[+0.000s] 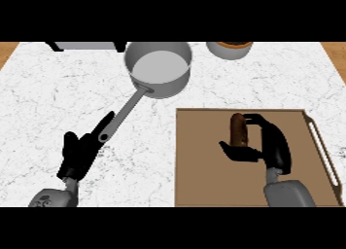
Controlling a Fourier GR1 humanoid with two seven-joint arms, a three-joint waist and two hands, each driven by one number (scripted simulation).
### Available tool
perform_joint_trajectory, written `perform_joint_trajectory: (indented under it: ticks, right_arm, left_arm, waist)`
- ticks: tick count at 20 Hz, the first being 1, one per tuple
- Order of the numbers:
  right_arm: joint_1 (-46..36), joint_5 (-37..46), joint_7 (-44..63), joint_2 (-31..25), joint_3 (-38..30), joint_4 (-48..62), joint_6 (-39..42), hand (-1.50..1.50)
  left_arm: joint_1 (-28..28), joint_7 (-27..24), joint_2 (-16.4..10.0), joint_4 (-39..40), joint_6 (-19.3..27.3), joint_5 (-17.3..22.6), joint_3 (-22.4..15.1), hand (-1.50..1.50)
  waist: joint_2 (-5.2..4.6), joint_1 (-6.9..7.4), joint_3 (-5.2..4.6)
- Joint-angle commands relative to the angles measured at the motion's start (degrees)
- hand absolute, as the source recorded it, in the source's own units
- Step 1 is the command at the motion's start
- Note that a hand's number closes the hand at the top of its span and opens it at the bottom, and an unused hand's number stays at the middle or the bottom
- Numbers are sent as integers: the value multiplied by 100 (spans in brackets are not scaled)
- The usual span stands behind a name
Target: Pick the sweet potato from the tray and place it in the pot
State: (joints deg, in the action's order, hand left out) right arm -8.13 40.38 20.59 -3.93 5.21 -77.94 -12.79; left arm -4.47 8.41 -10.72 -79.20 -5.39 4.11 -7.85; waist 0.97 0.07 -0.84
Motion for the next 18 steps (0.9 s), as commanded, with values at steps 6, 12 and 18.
perform_joint_trajectory:
  ticks: [6,12,18]
  right_arm:
    - [350,-148,-1080,209,115,413,-392,150]
    - [27,-2032,-2689,226,-389,408,488,150]
    - [-103,-2916,-4630,-185,-778,1212,1526,150]
  left_arm:
    - [401,-250,-165,-167,-259,44,181,0]
    - [40,194,54,-278,-90,13,82,0]
    - [-91,-115,11,202,-129,-137,175,0]
  waist:
    - [-92,28,85]
    - [-110,73,111]
    - [-119,22,92]
